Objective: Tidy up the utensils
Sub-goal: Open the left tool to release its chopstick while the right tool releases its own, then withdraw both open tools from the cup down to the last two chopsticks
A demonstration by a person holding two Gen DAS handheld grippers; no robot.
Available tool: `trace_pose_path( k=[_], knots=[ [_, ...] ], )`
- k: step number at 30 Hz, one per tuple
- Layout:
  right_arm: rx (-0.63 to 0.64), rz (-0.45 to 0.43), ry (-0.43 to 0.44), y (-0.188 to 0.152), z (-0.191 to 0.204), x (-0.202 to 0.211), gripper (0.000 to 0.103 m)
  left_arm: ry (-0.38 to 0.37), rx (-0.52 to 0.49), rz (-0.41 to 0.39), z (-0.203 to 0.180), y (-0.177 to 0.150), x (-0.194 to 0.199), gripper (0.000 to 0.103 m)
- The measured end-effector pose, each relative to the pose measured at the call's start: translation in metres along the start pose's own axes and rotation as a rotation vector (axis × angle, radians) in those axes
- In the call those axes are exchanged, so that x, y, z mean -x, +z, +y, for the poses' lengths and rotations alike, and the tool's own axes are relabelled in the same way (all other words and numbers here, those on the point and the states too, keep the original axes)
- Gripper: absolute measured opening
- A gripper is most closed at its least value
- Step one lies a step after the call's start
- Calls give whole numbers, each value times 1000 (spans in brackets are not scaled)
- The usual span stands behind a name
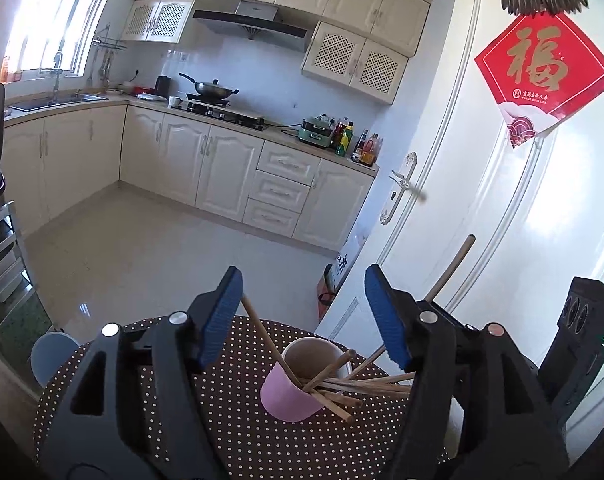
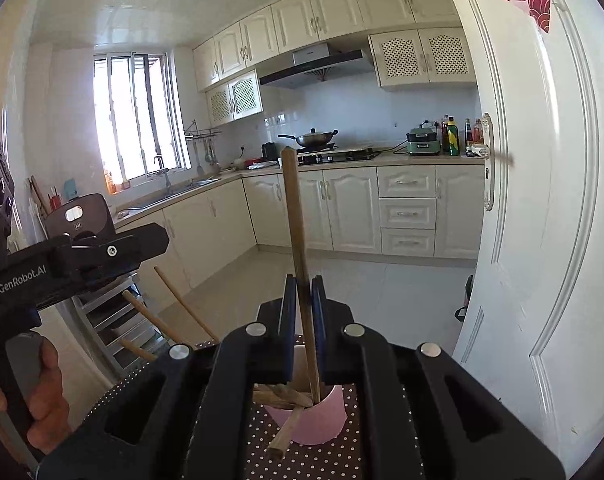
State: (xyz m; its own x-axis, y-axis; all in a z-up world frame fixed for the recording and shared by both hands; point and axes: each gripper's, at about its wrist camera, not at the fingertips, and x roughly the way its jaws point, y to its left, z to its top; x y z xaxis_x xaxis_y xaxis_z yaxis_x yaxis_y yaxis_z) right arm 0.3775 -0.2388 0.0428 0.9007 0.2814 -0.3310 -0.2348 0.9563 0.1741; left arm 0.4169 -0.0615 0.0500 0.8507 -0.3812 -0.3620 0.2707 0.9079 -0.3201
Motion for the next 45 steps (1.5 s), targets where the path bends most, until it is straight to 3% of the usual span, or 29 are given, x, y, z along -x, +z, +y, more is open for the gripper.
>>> trace_pose_path(
  k=[4,14,29,35,39,45],
  knots=[
    [2,8,-6,0,5,8,21,4,-7,-14,-1,2,13,67],
    [19,-5,-9,9,29,43,22,20,-26,-26,1,5,63,69],
    [92,73,31,-18,85,89,29,118,-116,76,19,-31,135,73],
    [116,141,71,-44,106,85,31,159,-131,164,40,-58,144,75],
    [121,204,101,-70,116,72,32,176,-143,280,59,-87,135,75],
    [49,404,110,-115,114,21,32,227,-145,444,94,-131,105,75]
  ],
)
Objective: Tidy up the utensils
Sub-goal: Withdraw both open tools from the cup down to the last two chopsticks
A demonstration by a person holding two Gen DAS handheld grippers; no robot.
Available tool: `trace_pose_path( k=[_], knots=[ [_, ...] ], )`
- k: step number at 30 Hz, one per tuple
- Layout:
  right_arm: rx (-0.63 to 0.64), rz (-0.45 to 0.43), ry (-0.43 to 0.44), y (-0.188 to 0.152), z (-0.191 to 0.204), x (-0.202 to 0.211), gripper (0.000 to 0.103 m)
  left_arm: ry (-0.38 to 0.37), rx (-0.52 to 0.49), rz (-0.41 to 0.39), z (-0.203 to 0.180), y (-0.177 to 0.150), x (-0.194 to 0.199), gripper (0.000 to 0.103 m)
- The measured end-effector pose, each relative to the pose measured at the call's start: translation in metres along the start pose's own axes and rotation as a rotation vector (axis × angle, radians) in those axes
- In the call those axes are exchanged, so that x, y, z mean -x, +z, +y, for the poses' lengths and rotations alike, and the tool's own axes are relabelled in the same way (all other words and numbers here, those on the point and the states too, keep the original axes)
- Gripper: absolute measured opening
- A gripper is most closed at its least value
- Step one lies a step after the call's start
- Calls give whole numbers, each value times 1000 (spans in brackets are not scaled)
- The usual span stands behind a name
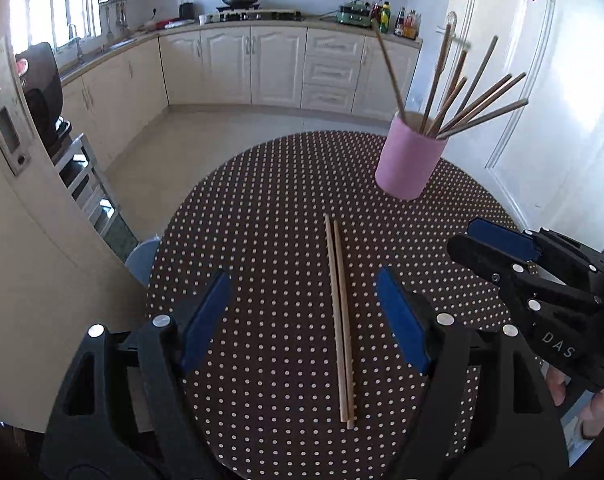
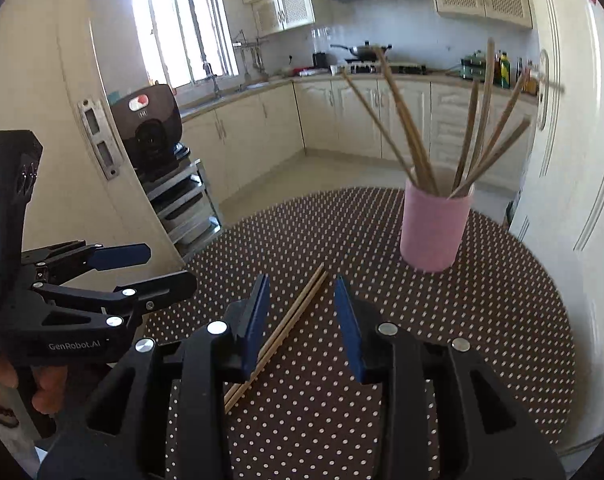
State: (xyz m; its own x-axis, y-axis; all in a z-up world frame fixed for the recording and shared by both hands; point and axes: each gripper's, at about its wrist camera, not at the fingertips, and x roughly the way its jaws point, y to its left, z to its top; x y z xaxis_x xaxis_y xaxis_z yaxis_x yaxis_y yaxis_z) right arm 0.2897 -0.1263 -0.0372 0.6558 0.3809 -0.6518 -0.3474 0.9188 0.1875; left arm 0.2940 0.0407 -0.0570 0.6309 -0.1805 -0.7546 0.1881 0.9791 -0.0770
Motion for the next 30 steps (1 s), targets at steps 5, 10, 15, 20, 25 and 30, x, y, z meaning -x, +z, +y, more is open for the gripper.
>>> trace_pose_path(
  k=[5,10,15,20,25,30],
  knots=[
    [-68,143,20,-16,-7,-50,32,4,39,72,15,-12,-33,75],
    [-118,226,42,-22,-11,-84,32,2,60,103,29,-21,-54,75],
    [-117,255,60,-17,-1,-102,32,-2,75,119,39,-24,-66,75],
    [-59,260,13,-14,16,-113,32,-9,97,130,47,-25,-74,75],
    [5,264,-41,-16,26,-120,32,-15,106,132,51,-27,-76,75],
    [20,269,-38,-15,21,-125,30,-19,111,134,51,-28,-75,75]
  ],
)
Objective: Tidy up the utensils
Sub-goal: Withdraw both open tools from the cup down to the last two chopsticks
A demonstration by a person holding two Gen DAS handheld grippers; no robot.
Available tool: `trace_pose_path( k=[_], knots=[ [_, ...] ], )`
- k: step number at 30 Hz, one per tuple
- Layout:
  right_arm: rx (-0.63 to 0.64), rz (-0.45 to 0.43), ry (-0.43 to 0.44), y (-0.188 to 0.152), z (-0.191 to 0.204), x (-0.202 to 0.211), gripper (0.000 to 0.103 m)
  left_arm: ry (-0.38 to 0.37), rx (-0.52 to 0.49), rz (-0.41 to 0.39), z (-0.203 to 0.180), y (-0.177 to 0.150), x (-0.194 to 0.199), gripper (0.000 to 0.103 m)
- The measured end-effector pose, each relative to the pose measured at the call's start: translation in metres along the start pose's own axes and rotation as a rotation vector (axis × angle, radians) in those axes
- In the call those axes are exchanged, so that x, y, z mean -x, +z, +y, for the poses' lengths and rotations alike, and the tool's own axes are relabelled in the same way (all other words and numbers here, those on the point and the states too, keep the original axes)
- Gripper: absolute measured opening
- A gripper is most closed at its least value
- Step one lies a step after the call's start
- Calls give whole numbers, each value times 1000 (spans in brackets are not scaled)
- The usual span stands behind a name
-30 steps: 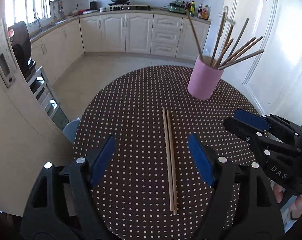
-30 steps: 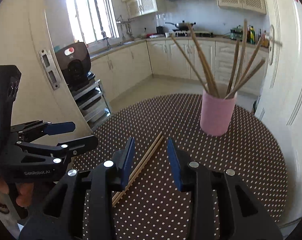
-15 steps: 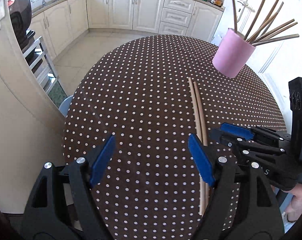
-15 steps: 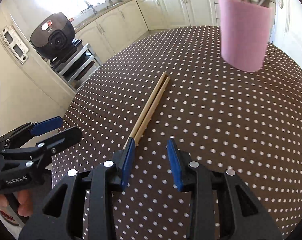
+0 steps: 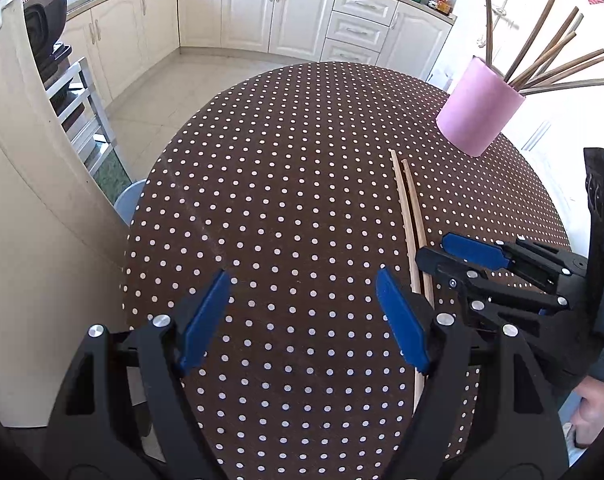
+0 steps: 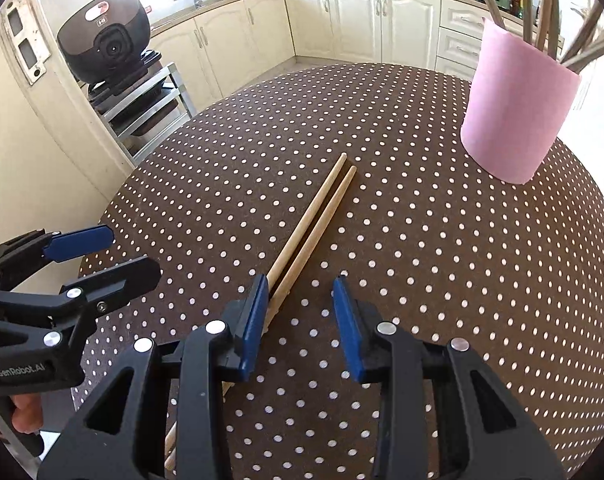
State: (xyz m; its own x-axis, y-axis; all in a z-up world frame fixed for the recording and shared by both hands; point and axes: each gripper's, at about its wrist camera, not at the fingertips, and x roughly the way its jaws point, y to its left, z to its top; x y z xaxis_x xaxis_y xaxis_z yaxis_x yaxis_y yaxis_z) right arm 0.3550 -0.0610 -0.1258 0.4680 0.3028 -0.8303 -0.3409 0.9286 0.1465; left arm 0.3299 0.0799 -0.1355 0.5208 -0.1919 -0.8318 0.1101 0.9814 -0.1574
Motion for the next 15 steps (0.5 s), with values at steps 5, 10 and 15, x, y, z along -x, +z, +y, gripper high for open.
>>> trace_pose_path(
  k=[5,10,15],
  knots=[
    [36,35,-19,0,-1,1,26,-8,-11,12,-7,0,-3,75],
    [66,78,-23,-3,-10,7,23,-23,-31,19,-21,3,-7,75],
    [66,125,-12,-7,-27,12,23,-31,-78,38,-42,8,-17,75]
  ],
)
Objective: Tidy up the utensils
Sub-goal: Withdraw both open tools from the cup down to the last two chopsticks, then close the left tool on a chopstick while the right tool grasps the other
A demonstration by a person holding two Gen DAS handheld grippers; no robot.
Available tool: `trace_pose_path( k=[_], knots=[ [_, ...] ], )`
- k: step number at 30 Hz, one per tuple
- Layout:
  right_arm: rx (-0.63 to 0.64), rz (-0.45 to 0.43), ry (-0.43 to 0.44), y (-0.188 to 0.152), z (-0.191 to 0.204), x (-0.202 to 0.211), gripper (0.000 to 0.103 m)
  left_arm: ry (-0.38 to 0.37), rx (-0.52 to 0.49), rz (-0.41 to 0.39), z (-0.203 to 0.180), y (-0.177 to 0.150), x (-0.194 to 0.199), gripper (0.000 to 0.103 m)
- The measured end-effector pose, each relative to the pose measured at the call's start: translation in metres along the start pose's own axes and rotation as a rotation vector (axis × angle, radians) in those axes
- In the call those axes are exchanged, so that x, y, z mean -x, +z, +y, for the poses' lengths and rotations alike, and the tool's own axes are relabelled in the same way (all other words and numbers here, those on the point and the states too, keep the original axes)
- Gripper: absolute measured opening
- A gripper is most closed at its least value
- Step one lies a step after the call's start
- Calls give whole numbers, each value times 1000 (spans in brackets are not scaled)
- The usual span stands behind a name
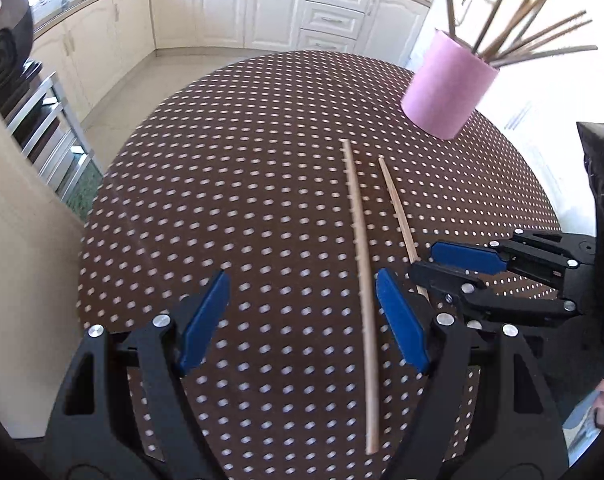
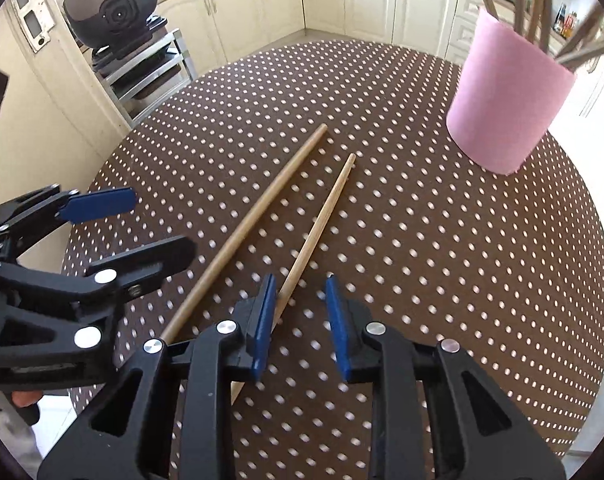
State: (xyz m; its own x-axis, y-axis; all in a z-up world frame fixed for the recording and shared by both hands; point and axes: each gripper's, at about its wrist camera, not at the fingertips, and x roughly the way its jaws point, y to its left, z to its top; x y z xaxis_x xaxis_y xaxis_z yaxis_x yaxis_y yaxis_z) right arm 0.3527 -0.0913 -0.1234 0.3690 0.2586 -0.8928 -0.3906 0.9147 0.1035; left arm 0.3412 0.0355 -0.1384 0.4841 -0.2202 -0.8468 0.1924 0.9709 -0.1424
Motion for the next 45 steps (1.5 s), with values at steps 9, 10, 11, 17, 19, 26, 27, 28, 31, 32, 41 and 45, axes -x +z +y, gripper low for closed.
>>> trace_pose_path(
  k=[9,10,11,17,19,26,27,28,31,32,41,45],
  knots=[
    [-52,26,24,-7,-28,10,23,23,-10,53,-29,20,-32,75],
    [-60,24,28,-6,-30,9,23,36,-15,58,-32,22,-36,75],
    [-63,20,27,-6,-31,9,23,57,-22,57,-34,25,-39,75],
    [-89,10,34,3,-35,6,23,117,-49,62,-45,39,-52,64],
    [-97,8,33,7,-36,4,25,121,-54,63,-48,46,-56,52],
    [-86,-6,9,21,-33,-3,24,128,-56,49,-56,58,-61,23],
    [-84,-11,3,22,-32,-4,22,125,-58,47,-55,58,-60,19],
    [-85,-14,3,24,-32,-5,20,120,-60,46,-54,58,-58,14],
    [-93,-33,-3,25,-34,-7,7,109,-60,38,-58,57,-57,7],
    [-97,-38,2,25,-35,-7,6,109,-57,35,-58,56,-57,6],
    [-116,-92,29,12,-35,13,5,80,-37,7,-57,45,-33,6],
    [-114,-141,46,6,-35,38,5,64,-36,-33,-60,41,-6,6]
  ],
)
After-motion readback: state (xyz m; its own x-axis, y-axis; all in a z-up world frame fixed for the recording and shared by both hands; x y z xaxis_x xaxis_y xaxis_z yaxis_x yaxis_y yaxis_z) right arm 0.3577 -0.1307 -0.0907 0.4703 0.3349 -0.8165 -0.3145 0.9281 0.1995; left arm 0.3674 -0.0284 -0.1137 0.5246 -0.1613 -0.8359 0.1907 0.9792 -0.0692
